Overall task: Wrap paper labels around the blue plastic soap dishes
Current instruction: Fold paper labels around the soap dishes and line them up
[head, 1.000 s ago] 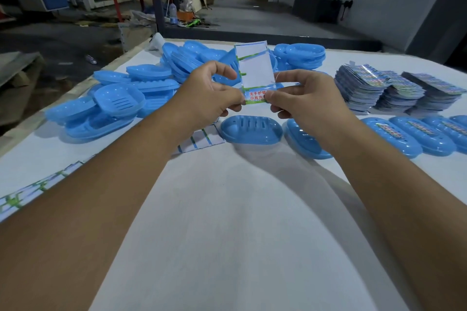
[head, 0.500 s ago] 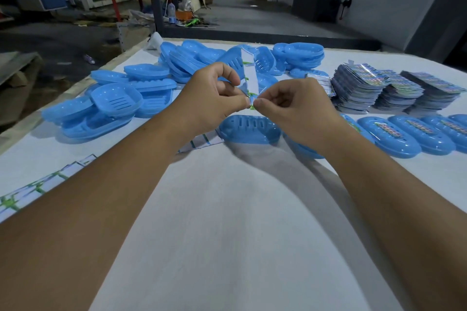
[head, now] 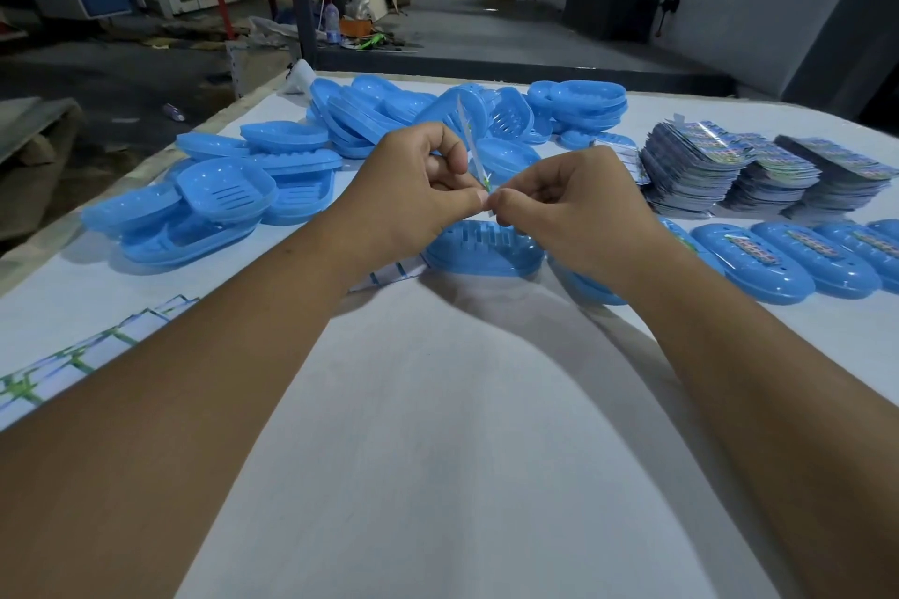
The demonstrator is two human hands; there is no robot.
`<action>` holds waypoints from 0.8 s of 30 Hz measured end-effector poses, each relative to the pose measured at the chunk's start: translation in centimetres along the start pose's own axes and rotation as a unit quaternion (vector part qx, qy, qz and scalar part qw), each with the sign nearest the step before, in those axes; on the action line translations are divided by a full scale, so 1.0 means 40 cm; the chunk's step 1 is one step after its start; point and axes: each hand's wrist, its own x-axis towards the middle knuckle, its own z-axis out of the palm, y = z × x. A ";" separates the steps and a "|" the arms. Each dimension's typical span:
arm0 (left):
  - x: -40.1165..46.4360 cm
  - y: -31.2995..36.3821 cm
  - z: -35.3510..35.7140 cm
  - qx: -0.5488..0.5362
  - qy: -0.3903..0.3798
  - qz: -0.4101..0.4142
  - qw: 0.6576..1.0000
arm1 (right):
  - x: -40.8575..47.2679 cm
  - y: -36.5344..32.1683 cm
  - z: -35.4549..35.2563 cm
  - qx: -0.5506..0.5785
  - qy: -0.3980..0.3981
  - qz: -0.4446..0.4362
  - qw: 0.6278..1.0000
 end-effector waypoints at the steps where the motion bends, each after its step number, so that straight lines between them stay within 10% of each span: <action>1: 0.000 0.000 0.002 0.001 -0.001 0.003 1.000 | -0.001 -0.001 0.001 -0.005 0.006 0.003 1.000; 24: 0.029 -0.033 -0.057 0.119 0.048 -0.190 0.973 | 0.014 0.001 -0.036 0.097 0.067 0.221 0.968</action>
